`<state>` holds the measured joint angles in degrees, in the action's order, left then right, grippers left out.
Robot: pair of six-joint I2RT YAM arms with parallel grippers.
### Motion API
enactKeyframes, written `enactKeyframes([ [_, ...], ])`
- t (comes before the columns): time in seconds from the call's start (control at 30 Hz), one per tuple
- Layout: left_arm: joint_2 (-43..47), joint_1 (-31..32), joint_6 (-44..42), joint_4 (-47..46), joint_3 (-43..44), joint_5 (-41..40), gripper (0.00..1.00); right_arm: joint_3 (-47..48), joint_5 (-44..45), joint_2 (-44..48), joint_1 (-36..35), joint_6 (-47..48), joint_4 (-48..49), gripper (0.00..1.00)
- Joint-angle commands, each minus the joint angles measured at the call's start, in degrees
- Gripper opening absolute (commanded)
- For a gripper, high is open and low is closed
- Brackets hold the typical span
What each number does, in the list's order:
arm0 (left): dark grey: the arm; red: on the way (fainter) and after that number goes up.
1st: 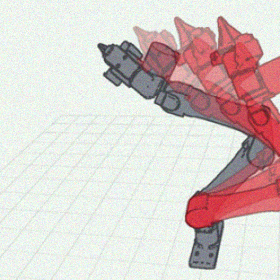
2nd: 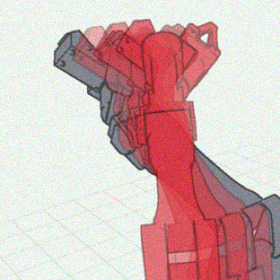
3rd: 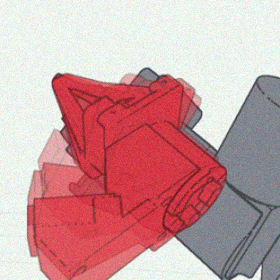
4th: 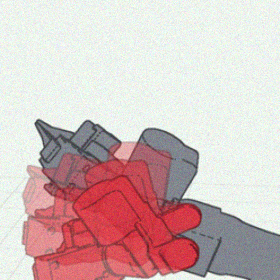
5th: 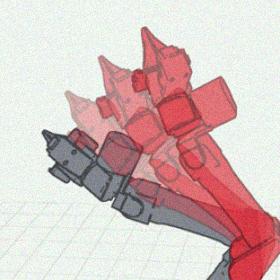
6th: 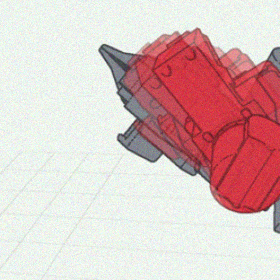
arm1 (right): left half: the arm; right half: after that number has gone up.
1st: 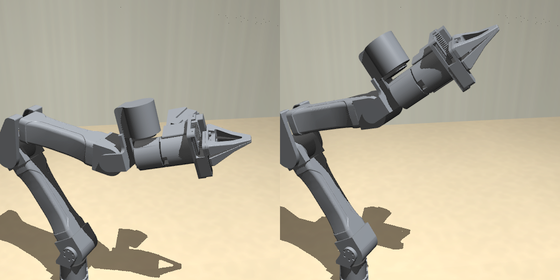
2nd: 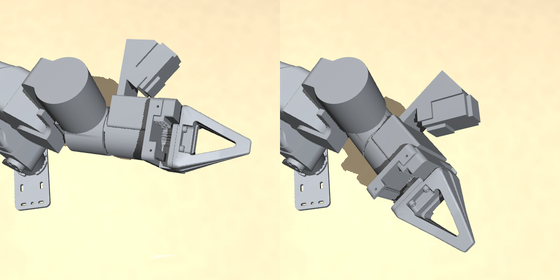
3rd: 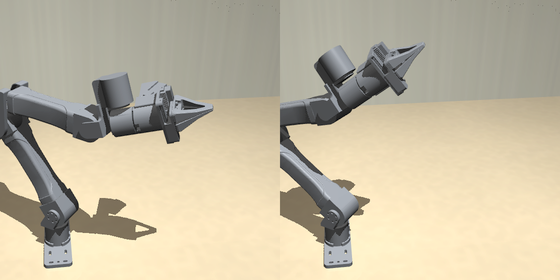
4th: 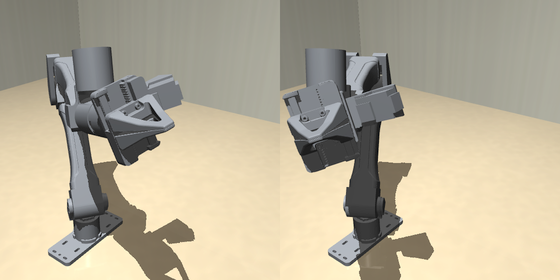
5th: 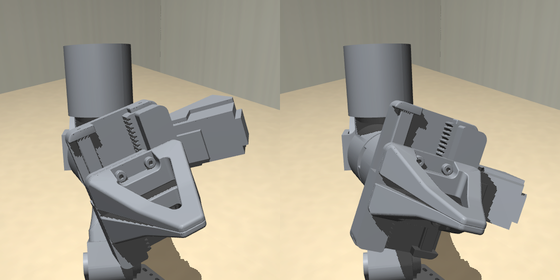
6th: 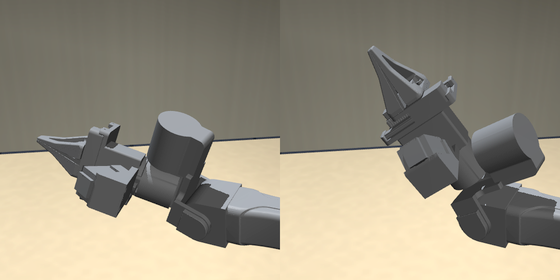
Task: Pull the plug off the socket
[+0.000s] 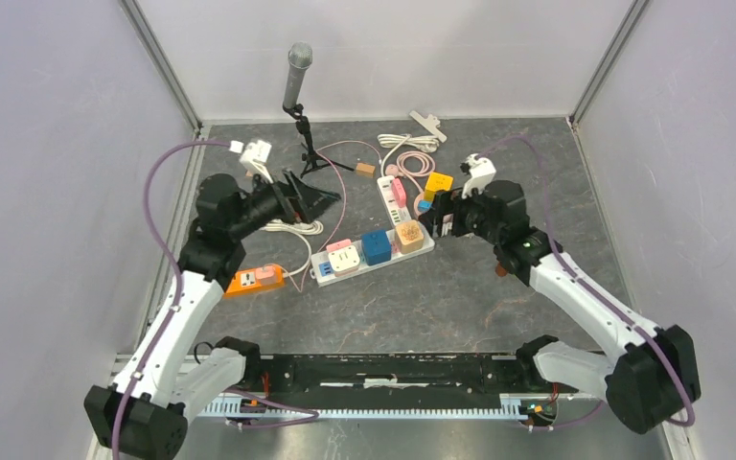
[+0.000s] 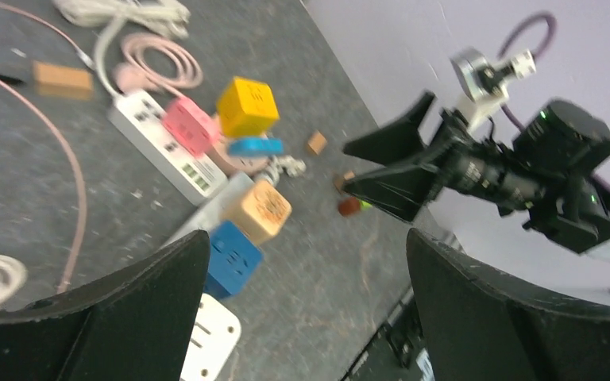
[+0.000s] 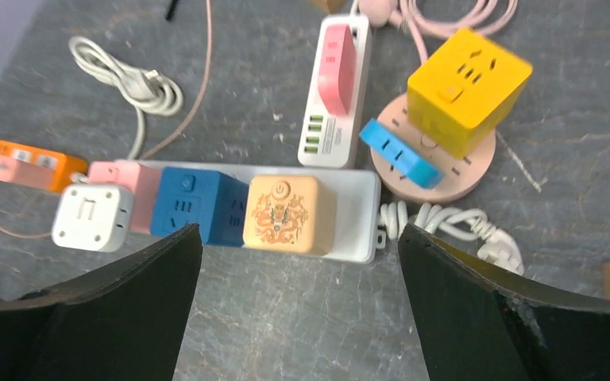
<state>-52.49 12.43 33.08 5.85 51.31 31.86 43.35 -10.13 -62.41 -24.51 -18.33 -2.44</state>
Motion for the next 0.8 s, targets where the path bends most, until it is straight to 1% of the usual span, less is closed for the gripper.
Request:
enactKeyframes([
  [0.0, -1.1, 6.8, 3.1, -5.4, -3.3, -2.6, 1.0, 4.7, 11.3, -4.0, -6.4, 0.6, -5.8, 0.98],
  [0.17, -3.4, 12.5, 2.3, 2.5, -5.8, -12.9, 1.0, 6.1, 15.1, -8.7, -13.9, 0.9, -7.6, 0.98],
  [0.27, -4.7, 14.0, 1.5, 4.4, -6.4, -15.5, 1.0, 7.8, 18.1, -12.1, -16.8, 1.1, -8.8, 0.98],
  [0.4, -8.8, 15.2, 0.1, 6.0, -4.1, -18.8, 0.99, 12.0, 21.1, -17.3, -17.8, 1.4, -10.7, 0.98],
  [0.47, -12.3, 15.8, -0.1, 6.2, -2.0, -19.5, 0.95, 14.6, 24.4, -19.8, -17.8, 0.5, -13.0, 0.96],
  [0.53, -15.7, 16.7, -0.2, 6.6, -0.1, -20.0, 0.88, 17.4, 28.3, -22.2, -17.8, -0.5, -16.6, 0.93],
  [0.6, -19.1, 17.5, -1.0, 8.1, 2.4, -20.1, 0.84, 18.8, 30.5, -24.0, -17.8, -0.3, -17.9, 0.91],
  [0.7, -23.6, 18.5, -3.1, 11.0, 6.6, -20.3, 0.77, 19.4, 28.8, -25.7, -17.9, 1.2, -17.5, 0.89],
  [0.77, -25.7, 18.9, -3.5, 11.4, 8.3, -20.3, 0.73, 19.7, 27.3, -26.7, -17.9, 1.6, -17.5, 0.89],
])
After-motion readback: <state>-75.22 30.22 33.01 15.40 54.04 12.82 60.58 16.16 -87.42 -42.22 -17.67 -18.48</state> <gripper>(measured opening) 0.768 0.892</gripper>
